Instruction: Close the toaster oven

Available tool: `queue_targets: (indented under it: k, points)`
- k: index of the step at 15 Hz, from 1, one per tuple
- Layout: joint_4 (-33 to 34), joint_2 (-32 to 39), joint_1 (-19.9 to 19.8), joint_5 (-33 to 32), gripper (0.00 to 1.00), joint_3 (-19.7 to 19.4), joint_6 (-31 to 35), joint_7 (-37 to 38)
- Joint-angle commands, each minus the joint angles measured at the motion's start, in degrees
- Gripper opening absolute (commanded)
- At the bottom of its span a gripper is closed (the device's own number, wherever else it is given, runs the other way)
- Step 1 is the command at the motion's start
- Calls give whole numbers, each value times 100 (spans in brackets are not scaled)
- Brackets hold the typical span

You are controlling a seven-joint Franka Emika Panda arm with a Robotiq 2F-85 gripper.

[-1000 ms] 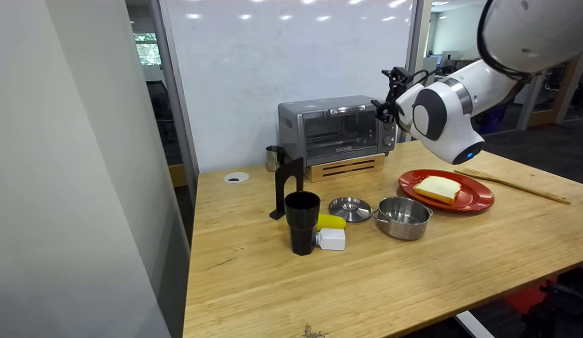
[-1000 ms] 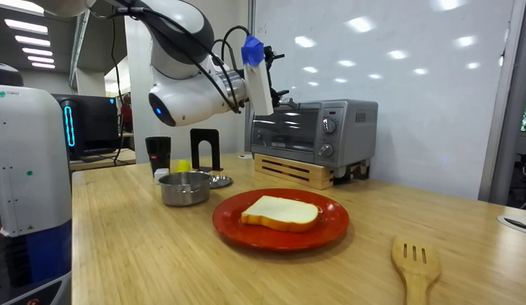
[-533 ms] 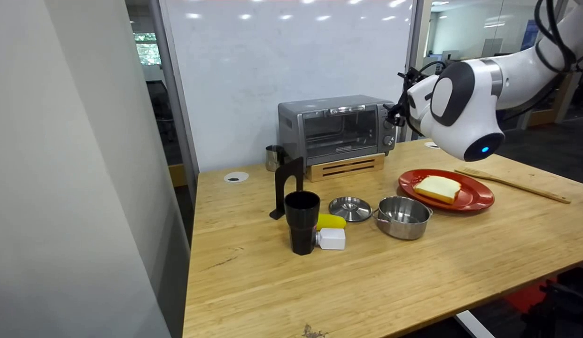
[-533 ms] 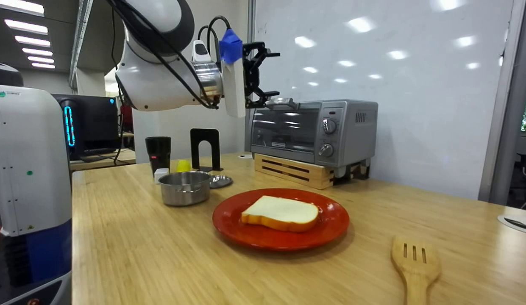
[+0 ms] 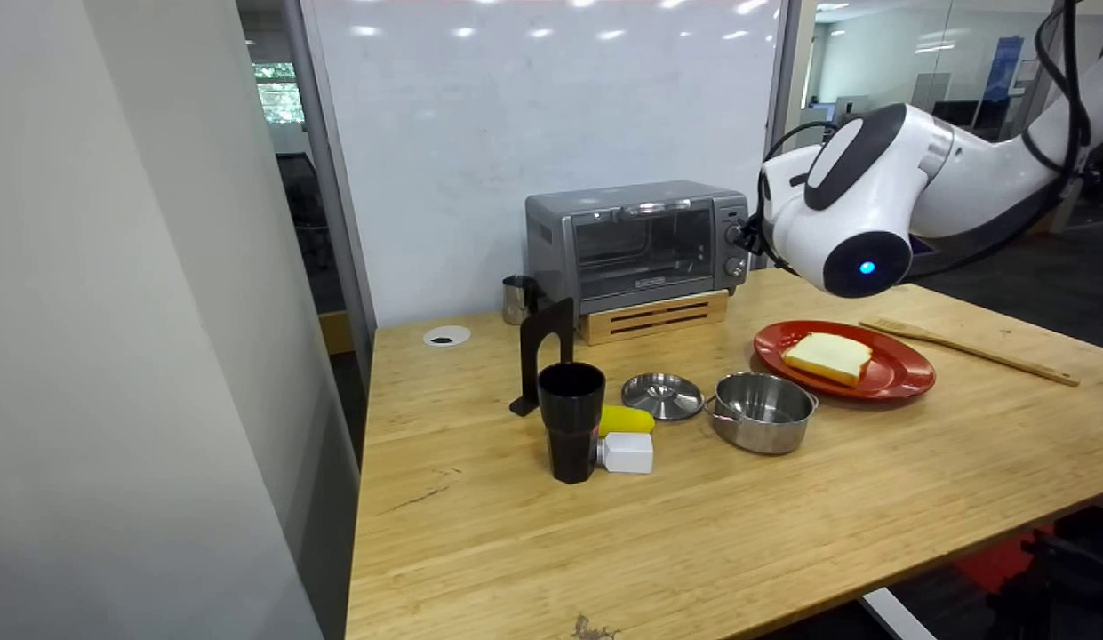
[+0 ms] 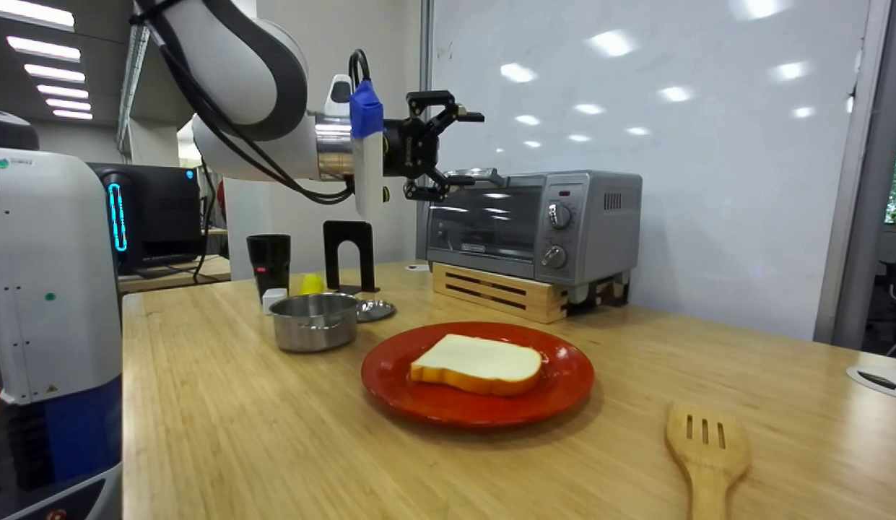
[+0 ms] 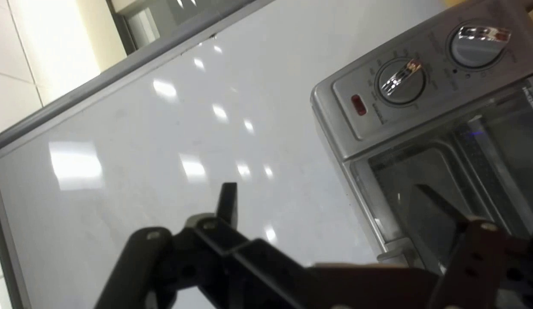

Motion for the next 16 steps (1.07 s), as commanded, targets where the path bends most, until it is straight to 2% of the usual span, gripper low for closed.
queue_targets:
  k: [1, 3, 6, 8, 12, 16]
  points:
    - [115, -29, -1389, 956, 100, 1538, -294, -304]
    - [188, 34, -2133, 1360, 100, 2399, -488, -310]
    - [320, 12, -3373, 1681, 100, 3695, -424, -338]
    - [423, -33, -3997, 1863, 100, 4293, -199, -460]
    - [516, -138, -4728, 2076, 100, 4915, 204, -576]
    - [611, -296, -5250, 2036, 100, 5065, 1653, -634]
